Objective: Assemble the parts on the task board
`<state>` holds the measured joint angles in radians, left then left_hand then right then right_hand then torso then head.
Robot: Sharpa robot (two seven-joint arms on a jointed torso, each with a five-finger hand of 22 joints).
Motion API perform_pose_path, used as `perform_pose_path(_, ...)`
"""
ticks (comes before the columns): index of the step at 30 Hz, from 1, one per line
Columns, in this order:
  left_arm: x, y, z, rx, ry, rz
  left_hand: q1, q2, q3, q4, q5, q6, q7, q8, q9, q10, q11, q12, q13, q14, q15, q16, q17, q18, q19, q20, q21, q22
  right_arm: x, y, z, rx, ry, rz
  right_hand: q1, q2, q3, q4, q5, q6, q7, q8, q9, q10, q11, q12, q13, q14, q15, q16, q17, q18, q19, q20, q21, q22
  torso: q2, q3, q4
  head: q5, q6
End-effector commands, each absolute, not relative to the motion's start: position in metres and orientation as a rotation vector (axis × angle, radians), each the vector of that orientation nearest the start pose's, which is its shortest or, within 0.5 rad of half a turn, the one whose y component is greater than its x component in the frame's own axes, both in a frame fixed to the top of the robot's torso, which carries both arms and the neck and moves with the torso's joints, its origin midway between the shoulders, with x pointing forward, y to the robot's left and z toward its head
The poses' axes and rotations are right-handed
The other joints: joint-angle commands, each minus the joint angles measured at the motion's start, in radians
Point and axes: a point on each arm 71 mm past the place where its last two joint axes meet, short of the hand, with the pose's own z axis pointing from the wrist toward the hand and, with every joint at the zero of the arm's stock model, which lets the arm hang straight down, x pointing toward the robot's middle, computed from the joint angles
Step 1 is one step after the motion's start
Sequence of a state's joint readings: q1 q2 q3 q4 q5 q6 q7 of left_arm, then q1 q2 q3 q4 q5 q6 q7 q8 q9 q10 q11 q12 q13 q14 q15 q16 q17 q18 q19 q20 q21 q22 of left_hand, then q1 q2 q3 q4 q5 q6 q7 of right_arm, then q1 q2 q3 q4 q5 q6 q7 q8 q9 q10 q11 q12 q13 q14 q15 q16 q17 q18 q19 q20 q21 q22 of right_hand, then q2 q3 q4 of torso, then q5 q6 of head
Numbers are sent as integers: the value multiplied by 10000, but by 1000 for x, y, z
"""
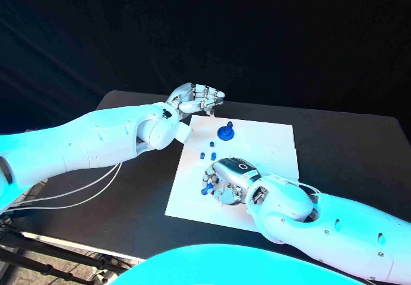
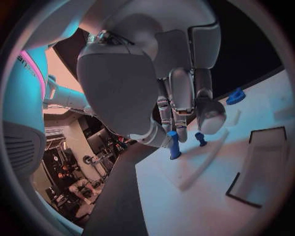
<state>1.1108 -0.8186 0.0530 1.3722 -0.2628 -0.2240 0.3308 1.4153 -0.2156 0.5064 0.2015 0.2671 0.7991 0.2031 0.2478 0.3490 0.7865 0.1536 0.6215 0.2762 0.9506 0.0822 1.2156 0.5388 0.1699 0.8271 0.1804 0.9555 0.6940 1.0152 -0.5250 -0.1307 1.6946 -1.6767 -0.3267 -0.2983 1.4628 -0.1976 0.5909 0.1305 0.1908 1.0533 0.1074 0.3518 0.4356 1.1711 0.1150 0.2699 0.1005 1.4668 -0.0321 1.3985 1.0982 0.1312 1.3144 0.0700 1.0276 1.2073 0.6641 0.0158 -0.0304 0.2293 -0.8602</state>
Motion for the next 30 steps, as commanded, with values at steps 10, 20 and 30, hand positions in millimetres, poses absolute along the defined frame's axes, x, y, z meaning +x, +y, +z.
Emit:
perform_pose_path(10, 505, 225, -198, -9588, 15075, -14839, 3, 65, 1, 60, 9, 23, 62, 35, 11, -63, -42, 38, -12, -53, 4, 47, -16, 140, 17, 22, -25, -1, 353, 1, -259, -5135, 18121, 9164, -494, -169, -130, -182, -43, -387, 183, -134, 84, 397, -592, -348, 355, 110, 113, -106, -272, -101, -260, 104, -431, -173, -17, -7, -35, 20, -49)
perform_pose_path(20, 505, 222, -198, -9721, 15059, -14900, 3, 66, 1, 62, 9, 21, 63, 38, 12, -65, -42, 41, -13, -54, 5, 48, -17, 140, 17, 22, -26, 0, 351, 5, -259, -4988, 18007, 9496, -929, -609, -385, -106, -26, -958, 459, -746, -137, -402, -258, -967, 166, 118, 382, -57, -188, -85, -278, 334, -656, -241, -36, 1, -30, -47, -14)
perform_pose_path(30, 506, 226, -198, -9747, 15009, -14776, 6, 44, -4, 62, 8, -69, 81, 19, 0, -130, -25, 36, -31, -74, 14, 49, -28, 136, 14, 22, -32, 0, 352, 1, -256, -4539, 17427, 9745, -680, -668, -1087, -305, 866, -1183, 638, -1136, -249, -1972, 32, -1487, -309, -255, 626, -557, -1276, 255, -1064, 570, -2566, -1358, -41, 20, -36, -93, 51)
